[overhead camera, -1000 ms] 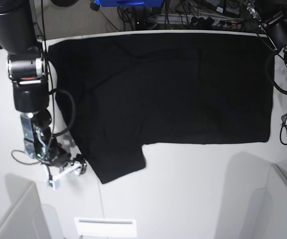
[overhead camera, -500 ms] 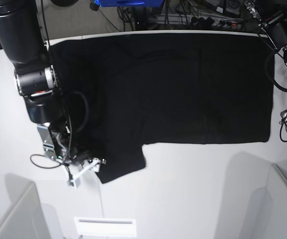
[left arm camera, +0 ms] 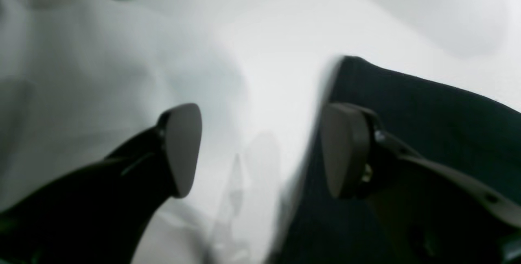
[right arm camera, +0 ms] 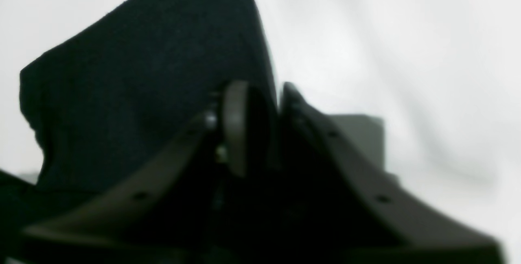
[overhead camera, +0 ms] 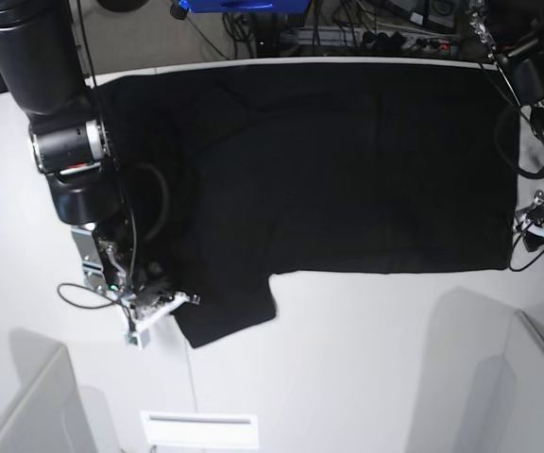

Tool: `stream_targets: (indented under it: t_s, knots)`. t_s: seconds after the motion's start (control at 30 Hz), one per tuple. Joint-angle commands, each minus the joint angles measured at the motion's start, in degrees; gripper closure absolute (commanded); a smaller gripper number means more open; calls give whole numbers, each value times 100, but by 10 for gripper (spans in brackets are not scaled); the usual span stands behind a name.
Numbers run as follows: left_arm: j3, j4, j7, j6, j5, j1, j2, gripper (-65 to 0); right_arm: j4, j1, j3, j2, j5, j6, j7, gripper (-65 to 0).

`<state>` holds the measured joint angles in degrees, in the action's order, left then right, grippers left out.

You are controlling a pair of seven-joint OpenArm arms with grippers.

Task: Fold the T-shirt properly
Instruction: 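Move the left gripper along the shirt side to the other hem corner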

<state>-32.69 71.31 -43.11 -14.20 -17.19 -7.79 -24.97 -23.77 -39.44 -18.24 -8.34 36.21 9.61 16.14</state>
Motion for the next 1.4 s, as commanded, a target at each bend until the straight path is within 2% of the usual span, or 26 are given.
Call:
stream_targets:
  t_s: [0.0,0.27,0.47,0.6,0.77,1.23,1.3,1.37]
  knots:
    - [20,-50,131,-18,36,-254,-153,-449,-36,-122,0,-23,6,-24,105,0]
    - [557,-1087,210,-18,71,-1300,-171,-451,-36,-131,0,-15,6,-33,122,0]
    - [1269,-2581,1001,-18,62,-1907,-356,-451,-36,-131,9,-15,6,-33,131,0]
    - [1515,-3320,1283,-18,71,-2241,-356,-451,-36,-131,9,-15,6,-33,131,0]
    - [1717,-3425,1388,-18,27,-2241,-338,-443,-36,-131,17,-15,6,-33,131,0]
    - [1682,-3452,1362,-18,9,-1819,-268,-436,-36,-122,26,-32,6,-33,131,0]
    - [1682,-3443,1371,-18,9,-1783,-268,-400,-36,-78,26,-32,6,-33,122,0]
    - [1682,-3452,1388,-18,9,-1783,-233,-303,-36,-60,26,-41,6,-33,105,0]
